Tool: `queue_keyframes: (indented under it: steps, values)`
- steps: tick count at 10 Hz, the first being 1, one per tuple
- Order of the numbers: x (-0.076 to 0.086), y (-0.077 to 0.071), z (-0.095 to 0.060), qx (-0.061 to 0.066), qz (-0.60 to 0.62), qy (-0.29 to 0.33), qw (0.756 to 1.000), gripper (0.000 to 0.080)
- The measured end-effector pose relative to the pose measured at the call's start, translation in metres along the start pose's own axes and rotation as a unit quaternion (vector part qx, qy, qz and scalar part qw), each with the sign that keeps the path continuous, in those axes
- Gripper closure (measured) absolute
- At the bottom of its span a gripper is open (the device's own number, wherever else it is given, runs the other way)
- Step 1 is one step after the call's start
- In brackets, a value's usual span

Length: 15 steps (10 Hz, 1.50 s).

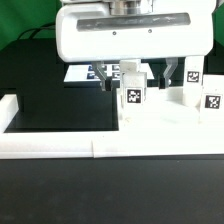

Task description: Assemble square table

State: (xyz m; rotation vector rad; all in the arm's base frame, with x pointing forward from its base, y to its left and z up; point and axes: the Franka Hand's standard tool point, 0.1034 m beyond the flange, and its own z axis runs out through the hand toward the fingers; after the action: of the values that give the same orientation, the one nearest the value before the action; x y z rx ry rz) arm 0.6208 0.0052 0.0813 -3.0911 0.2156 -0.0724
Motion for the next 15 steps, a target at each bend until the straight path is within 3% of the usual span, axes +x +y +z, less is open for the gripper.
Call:
queue_keyframes:
  steps: [2,4,7,9,10,11,13,15]
  values:
    - [0.000,0.000,0.000,0.000,0.006,0.000,1.000,0.0161]
    - [0.000,0.000,0.000,0.002,0.079,0.000,0.997,0.0511]
    - [0.000,0.001,0.001,0.001,0.193,-0.001,0.981,0.0509]
    - [0.002,0.004,0.002,0.002,0.317,-0.001,0.948,0.0509]
    - [0.002,0.007,0.002,0.014,0.402,-0.009,0.915,0.0509]
    - [0.002,0.008,0.003,0.017,0.470,-0.014,0.882,0.0509]
    - [0.002,0.012,0.004,0.049,0.608,-0.014,0.792,0.0508]
    - [0.001,0.014,0.004,0.061,0.651,-0.018,0.756,0.0508]
